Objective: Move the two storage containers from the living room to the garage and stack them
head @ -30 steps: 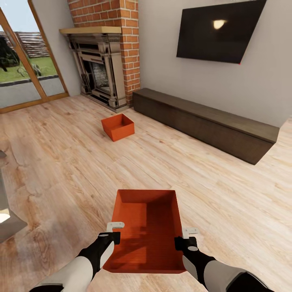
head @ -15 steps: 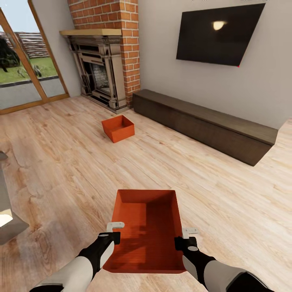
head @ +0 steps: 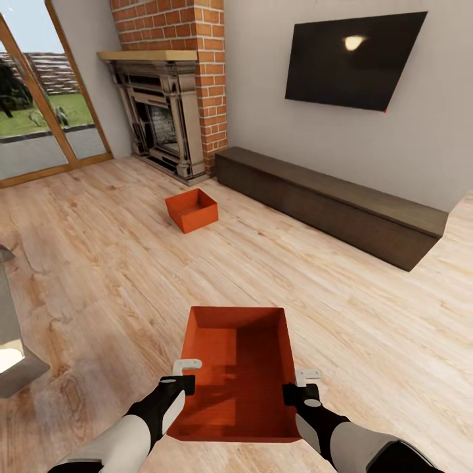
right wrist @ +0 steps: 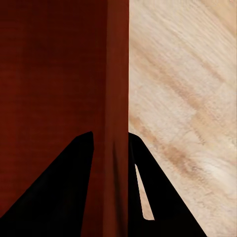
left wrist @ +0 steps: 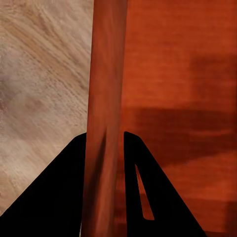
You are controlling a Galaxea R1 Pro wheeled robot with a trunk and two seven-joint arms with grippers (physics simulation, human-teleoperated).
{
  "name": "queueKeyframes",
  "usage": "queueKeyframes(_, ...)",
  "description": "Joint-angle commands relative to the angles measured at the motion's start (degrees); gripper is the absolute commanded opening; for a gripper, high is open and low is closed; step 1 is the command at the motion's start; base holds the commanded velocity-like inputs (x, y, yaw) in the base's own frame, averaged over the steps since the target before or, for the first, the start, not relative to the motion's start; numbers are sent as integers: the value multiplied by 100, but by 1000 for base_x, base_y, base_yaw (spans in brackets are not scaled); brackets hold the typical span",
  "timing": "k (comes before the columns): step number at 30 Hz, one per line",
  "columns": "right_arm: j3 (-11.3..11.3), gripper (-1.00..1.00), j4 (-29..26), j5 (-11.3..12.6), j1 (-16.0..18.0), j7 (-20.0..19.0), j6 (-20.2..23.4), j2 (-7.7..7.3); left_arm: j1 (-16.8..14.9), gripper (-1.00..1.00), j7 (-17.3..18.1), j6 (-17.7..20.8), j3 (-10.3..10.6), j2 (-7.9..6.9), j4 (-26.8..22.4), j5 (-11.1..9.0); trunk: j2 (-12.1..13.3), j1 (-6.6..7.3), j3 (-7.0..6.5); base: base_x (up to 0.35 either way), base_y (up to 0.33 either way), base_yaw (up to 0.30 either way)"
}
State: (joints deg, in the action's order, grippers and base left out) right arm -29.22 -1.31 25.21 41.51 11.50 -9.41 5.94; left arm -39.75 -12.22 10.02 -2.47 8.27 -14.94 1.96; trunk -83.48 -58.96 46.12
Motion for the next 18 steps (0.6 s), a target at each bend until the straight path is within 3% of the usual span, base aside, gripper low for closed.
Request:
queueKeyframes(1, 30, -100, -9, 27, 6, 36, -53, -14, 2, -100, -45, 53, -61, -9, 9, 77, 40, 23, -15, 0, 0, 0)
queueKeyframes(18, 30, -100, -9, 27, 6, 36, -69, -14, 2, -100, -49, 54, -61, -9, 9, 77, 721, 396, -320, 0, 0, 0)
